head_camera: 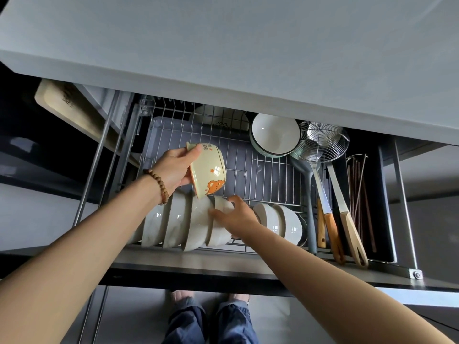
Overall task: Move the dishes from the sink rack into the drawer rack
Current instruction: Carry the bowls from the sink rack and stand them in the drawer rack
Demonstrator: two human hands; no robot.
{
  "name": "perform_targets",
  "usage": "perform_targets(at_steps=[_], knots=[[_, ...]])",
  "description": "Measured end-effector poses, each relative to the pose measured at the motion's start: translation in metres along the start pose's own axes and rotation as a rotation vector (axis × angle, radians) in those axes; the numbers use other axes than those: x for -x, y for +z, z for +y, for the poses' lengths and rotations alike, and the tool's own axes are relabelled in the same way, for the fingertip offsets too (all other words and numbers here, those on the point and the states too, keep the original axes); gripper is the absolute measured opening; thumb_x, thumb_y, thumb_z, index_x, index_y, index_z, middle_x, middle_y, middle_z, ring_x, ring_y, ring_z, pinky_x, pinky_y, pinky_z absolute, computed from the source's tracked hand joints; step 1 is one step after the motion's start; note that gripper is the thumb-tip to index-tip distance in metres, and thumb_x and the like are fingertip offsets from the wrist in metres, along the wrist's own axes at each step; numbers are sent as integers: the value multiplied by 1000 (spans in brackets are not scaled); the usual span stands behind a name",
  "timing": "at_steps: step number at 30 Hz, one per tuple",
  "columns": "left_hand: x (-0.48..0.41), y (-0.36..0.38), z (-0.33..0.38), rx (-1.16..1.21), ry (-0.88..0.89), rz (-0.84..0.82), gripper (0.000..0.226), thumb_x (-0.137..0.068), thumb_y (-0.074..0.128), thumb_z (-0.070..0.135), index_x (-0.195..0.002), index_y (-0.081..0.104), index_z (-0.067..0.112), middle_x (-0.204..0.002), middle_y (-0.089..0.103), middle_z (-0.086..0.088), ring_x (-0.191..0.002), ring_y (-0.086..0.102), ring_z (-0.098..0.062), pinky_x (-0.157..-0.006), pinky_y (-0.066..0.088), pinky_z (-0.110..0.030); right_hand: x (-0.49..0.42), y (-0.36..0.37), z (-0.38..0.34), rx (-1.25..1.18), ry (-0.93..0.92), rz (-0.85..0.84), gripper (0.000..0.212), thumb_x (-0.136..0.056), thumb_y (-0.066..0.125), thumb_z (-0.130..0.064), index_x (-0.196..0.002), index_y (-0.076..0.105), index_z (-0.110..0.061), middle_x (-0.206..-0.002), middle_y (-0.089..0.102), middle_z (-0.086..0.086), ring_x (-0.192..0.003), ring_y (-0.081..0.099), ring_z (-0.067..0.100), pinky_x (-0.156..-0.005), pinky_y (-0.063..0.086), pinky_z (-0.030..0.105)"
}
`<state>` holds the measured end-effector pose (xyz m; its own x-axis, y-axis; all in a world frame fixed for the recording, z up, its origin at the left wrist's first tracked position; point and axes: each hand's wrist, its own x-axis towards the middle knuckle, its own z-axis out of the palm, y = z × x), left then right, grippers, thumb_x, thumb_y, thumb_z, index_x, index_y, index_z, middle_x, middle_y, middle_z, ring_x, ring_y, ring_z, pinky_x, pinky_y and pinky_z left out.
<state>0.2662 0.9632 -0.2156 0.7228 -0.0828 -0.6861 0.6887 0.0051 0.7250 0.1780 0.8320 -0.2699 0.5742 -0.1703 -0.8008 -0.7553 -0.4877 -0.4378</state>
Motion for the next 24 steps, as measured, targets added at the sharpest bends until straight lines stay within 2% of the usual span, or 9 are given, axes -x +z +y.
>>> perform_targets(at_steps=[4, 8, 12, 15, 17, 18, 20, 22, 24], knots=[[-2, 1, 0, -8, -3, 9, 36, -93, 51, 24, -124, 51, 6, -88, 60, 2, -86, 59, -12, -83, 48, -34, 1, 1, 1, -171, 7, -57, 57, -87, 65, -39, -135, 43, -20, -118, 50, 4, -105, 58, 27, -78, 58, 40], [-4, 2, -1, -29, -4, 8, 38, -93, 52, 26, -125, 51, 7, -92, 60, 0, -96, 58, -17, -83, 49, -34, -1, -1, 3, -227, 14, -85, 55, -87, 65, -35, -135, 43, -20, -118, 50, 3, -109, 57, 28, -81, 58, 43], [-4, 7, -2, -73, -13, -9, 38, -92, 53, 27, -125, 51, 7, -105, 60, -5, -98, 58, -18, -82, 50, -35, 0, -14, 1, -153, -1, -166, 50, -92, 58, -34, -137, 44, -16, -126, 54, 8, -100, 54, 21, -86, 53, 37], [-2, 15, -4, -74, -25, -37, 27, -92, 53, 25, -115, 52, 12, -95, 61, -1, -91, 59, -16, -75, 51, -33, 1, -40, -9, -110, -79, -45, 39, -99, 44, -27, -132, 50, -7, -113, 61, 14, -101, 58, 29, -96, 50, 44], [-2, 19, -6, -98, -38, -69, 22, -92, 53, 26, -111, 52, 14, -90, 61, 1, -84, 59, -14, -70, 53, -31, 8, -64, -13, -221, -184, 71, 39, -100, 44, -29, -134, 47, -11, -108, 61, 7, -106, 60, 26, -95, 51, 41], [-2, 22, -8, -117, -45, -90, 22, -92, 54, 26, -110, 53, 13, -90, 61, 0, -83, 60, -14, -71, 53, -32, 13, -76, -14, -276, -271, 80, 42, -97, 49, -30, -137, 44, -16, -117, 58, 5, -110, 58, 23, -95, 50, 37], [0, 28, -12, -173, -63, -137, 20, -90, 55, 28, -103, 55, 12, -91, 63, -2, -83, 61, -14, -76, 54, -35, 23, -96, -13, -289, -417, -42, 60, -89, 62, -31, -142, 34, -26, -134, 45, 0, -121, 48, 17, -96, 44, 32], [2, 36, -18, -205, -88, -203, 17, -89, 56, 29, -93, 57, 12, -91, 64, -3, -82, 62, -15, -76, 55, -33, 28, -106, -9, -162, -485, -197, 79, -78, 73, -31, -144, 28, -33, -140, 36, -2, -128, 41, 17, -100, 42, 35], [3, 42, -26, -209, -119, -263, 15, -89, 57, 29, -89, 59, 15, -88, 66, -3, -80, 64, -16, -77, 55, -34, 25, -107, -3, 42, -539, -249, 97, -67, 81, -40, -145, 24, -35, -145, 33, 1, -131, 39, 20, -108, 39, 41]])
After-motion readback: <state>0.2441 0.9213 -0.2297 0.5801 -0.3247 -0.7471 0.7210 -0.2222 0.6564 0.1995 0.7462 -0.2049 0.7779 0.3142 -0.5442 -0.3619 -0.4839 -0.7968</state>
